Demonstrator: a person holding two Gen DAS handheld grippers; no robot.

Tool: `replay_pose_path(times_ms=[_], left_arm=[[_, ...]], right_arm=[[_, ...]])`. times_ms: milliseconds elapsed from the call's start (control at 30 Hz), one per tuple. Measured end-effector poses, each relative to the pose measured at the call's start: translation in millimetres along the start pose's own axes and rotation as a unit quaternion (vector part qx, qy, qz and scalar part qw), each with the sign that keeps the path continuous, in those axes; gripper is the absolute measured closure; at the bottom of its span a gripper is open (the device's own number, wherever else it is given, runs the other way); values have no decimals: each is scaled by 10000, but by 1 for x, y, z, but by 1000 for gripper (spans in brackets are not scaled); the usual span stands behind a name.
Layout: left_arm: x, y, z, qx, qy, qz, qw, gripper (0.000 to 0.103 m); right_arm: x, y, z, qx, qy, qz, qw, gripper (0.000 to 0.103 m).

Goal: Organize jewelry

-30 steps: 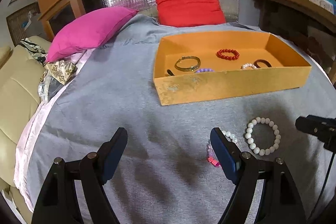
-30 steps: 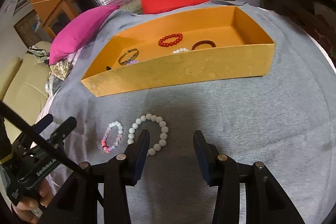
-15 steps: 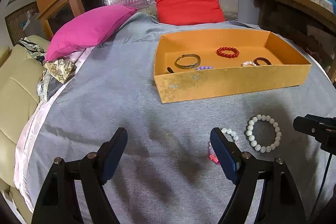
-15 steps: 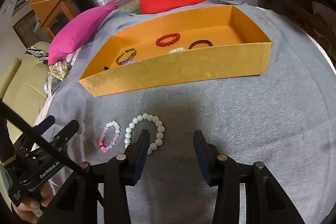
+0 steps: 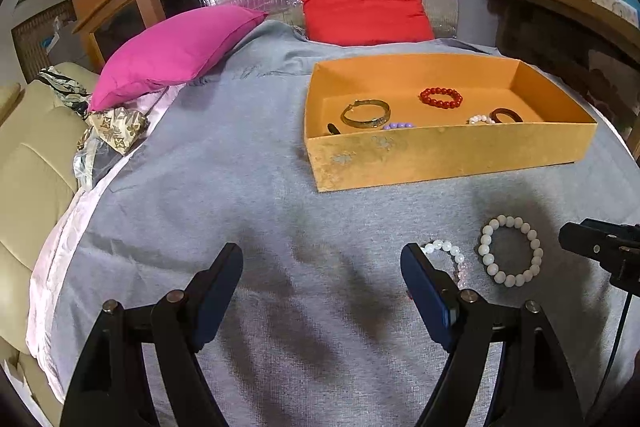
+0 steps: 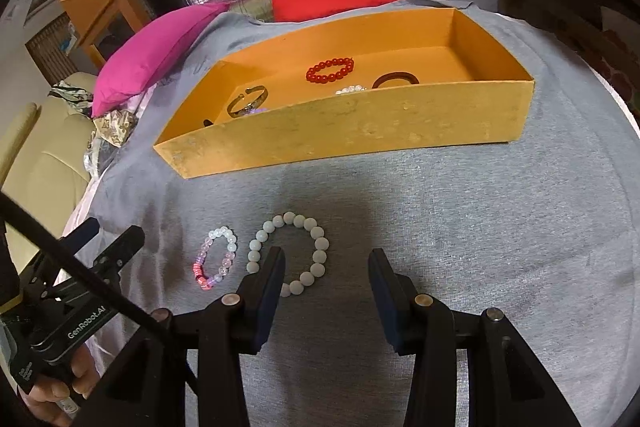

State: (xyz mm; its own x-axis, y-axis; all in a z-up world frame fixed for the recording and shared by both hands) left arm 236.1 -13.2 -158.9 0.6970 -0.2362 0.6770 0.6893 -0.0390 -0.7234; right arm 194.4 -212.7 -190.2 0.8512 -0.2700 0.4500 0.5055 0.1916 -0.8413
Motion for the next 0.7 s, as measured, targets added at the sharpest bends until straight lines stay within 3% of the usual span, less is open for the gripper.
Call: replay_pose_path(times_ms=[700], left_arm=[[-12,25,-14,-326,124,567,9978,22]], right_arm=[[2,2,-10,63,92,94,9999,56]])
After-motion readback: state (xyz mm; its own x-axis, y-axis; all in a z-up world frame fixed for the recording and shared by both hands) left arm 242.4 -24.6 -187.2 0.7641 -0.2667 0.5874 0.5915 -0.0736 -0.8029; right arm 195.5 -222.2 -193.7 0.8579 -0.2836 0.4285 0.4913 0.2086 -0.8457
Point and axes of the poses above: each gripper's, at about its wrist camera, not at the fingertips, and y roughly the way its jaws point, z to its left, x to its top, the point moved 1 cm from there along y, roughly the way its jaws point, and after that the axes turned 2 degrees about -y, right-handed, at the moved point
